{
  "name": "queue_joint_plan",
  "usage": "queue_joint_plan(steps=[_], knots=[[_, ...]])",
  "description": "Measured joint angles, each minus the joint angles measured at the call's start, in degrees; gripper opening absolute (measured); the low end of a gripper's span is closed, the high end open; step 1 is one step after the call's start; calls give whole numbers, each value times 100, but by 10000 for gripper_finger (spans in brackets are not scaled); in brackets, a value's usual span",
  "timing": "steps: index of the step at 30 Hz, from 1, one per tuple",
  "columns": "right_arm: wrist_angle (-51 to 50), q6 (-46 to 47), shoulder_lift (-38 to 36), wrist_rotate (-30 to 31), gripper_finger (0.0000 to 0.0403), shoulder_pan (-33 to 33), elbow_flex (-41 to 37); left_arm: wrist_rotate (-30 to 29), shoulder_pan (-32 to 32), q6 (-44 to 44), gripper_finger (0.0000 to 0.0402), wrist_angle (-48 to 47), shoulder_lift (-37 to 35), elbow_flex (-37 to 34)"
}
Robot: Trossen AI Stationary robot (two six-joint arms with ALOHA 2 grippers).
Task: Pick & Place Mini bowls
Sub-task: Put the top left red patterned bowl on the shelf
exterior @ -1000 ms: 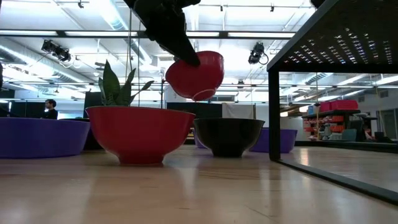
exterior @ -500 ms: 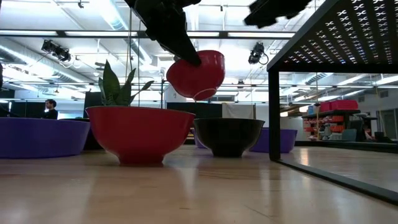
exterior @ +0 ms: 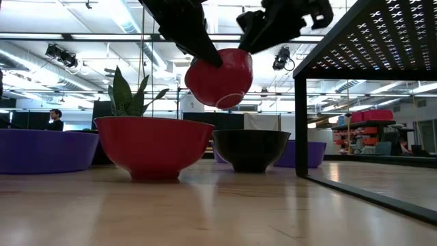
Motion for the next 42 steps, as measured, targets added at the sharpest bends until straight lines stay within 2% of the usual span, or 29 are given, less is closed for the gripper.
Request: queue_joint_plan(steps=[9,20,24,28,31,37,42], knots=[[-148,-103,180,-321,143,-58,8,4,-1,18,20,0,0,0],[-166,-190,255,-295,41,-52,11,-59,-1,134,23,13,2,-2],[-227,-344,257,-279,26,-32,11,-128,3,213,23,97,4,-2],[-220,-307,257,-199,38,2,7,-147,-1,352,20,146,3,-4],[-198,-224,257,-4,62,45,7,-193,2,418,11,152,3,-7],[-72,-227,257,-2,110,58,7,-238,10,612,11,373,2,-4],[-125,-233,257,-30,110,58,7,-216,10,630,12,381,2,-4]])
